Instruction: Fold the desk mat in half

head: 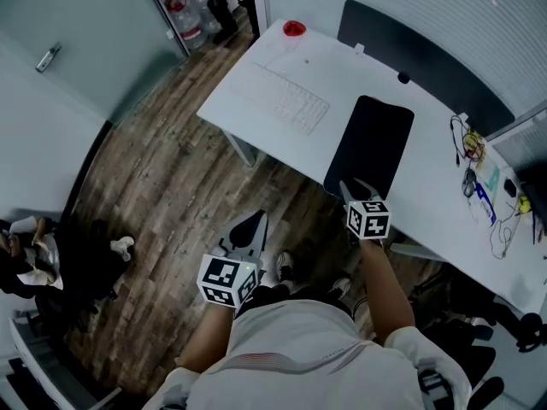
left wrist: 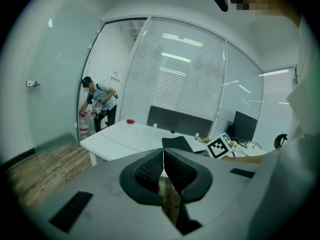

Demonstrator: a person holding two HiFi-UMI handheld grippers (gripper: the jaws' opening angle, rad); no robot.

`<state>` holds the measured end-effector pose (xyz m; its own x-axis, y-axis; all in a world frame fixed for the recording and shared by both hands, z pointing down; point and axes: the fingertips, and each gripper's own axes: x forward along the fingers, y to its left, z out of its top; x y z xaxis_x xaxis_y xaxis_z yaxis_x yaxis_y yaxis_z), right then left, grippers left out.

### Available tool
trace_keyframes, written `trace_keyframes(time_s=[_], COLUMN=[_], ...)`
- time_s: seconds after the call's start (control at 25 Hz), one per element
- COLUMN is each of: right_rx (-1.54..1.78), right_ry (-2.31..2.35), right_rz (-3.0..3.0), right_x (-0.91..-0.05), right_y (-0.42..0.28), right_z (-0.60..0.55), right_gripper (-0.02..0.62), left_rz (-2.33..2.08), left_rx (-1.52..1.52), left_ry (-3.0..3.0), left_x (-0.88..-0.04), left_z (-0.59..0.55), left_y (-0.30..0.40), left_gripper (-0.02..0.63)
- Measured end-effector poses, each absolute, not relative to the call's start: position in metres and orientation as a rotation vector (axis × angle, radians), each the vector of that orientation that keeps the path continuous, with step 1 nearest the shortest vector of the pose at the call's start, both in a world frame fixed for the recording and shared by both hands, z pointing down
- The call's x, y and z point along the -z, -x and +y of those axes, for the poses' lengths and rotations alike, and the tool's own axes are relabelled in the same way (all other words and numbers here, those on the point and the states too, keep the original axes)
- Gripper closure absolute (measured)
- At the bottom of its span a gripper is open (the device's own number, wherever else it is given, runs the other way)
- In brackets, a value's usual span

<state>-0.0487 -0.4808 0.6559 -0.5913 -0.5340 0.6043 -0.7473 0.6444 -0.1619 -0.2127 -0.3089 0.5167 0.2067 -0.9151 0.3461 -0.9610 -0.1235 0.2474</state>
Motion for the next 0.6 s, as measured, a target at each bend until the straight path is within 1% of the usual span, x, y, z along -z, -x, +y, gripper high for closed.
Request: trace_keyframes(time_s=[0.28, 0.6], right_rx=[-0.478, -0.298], right_ry=[-1.252, -1.479], right_rz=[-2.503, -2.627], right_x=[-0.556, -0.443], right_y=[-0.044, -0.146], right_z=[-0.474, -0.447], right_gripper=[0.543, 0.543], left_rz=[-1.676, -1.624], left_rx=[-0.112, -0.042], left_ry=[-2.231, -2.403], left_x=[-0.485, -0.431], left_z=[-0.337, -0.362], left_y=[0.157, 0.081], left_gripper=[0.589, 0.591])
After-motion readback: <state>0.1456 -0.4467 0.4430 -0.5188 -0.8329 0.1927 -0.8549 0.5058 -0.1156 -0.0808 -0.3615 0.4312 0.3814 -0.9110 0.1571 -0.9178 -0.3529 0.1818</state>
